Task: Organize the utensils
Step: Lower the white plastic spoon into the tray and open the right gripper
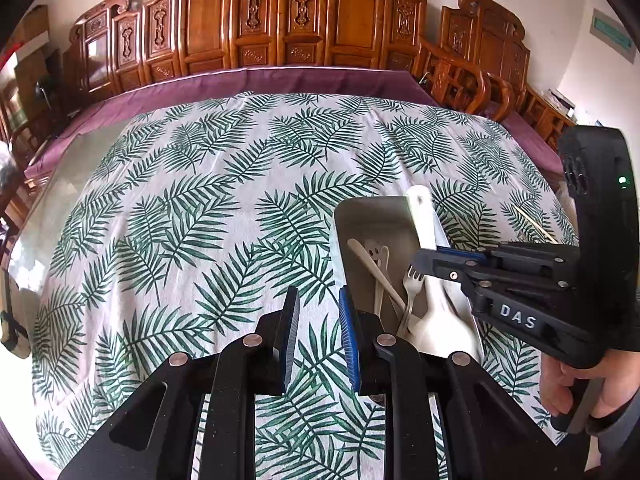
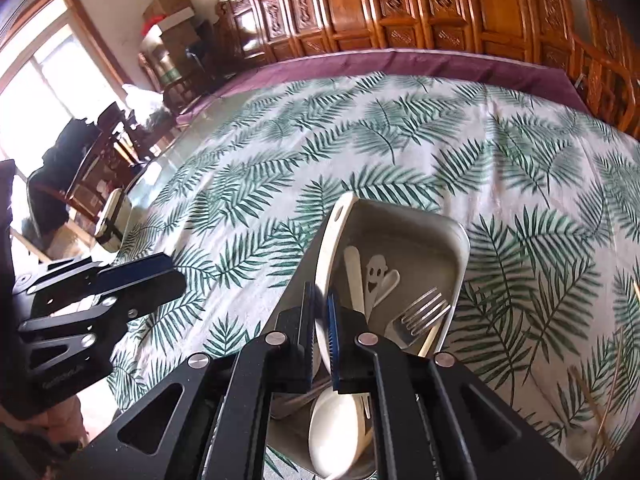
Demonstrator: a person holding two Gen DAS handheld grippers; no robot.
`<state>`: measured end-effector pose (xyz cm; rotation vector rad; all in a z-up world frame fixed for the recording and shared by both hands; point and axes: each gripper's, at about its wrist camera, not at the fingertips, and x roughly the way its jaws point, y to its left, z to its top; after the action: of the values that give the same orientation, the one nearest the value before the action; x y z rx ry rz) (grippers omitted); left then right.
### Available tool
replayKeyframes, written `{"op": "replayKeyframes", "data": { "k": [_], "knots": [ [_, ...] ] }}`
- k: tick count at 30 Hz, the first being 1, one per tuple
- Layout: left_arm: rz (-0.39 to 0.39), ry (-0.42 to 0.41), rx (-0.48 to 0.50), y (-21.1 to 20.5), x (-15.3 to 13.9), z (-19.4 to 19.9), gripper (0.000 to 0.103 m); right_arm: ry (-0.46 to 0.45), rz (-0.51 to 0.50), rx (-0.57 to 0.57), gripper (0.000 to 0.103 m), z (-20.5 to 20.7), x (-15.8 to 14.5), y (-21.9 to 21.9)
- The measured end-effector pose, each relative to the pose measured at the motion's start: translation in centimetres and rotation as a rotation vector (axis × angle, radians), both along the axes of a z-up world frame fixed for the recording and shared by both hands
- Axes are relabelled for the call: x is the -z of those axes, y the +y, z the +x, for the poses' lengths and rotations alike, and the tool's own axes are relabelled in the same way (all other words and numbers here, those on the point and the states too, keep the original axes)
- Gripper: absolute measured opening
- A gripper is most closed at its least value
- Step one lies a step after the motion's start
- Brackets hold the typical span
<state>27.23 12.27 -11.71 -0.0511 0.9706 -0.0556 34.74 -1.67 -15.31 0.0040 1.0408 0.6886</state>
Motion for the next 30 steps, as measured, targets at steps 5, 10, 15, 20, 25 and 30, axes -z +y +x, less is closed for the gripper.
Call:
{"op": "replayKeyframes", "data": {
  "k": [5,10,15,20,25,30],
  "knots": [
    [-0.002,-0.001,0.012,-0.6,-0.1,-0.2,0.019,-0.032,-0.029,-0.018,0.013,-1.0,-0.7,-0.9],
    [-0.004,-0.016,0.04,-2.4,-0.6,-0.2,0.019,-0.067,-0.023,-0.011,0.013,-2.2,-2.1,-4.0],
    [-0.013,-0.031,0.085,-5.5,-1.2,0.1,0.021,-0.095,-0.031,0.004,0.013,-2.8,-3.1,-7.9],
    [-0.029,-0.038,0.14,-9.4,-1.5,0.7,0.023,-0.128,-0.067,0.056,0.013,-3.5,-3.3,-14.6],
    [-0.045,-0.024,0.195,-13.7,-0.6,1.4,0.024,-0.128,-0.16,0.121,0.013,-3.2,-1.6,-21.6],
    [-0.067,0.009,0.238,-17.8,1.0,2.6,0.025,-0.101,-0.218,0.188,0.02,-2.0,0.9,-28.0]
  ]
}}
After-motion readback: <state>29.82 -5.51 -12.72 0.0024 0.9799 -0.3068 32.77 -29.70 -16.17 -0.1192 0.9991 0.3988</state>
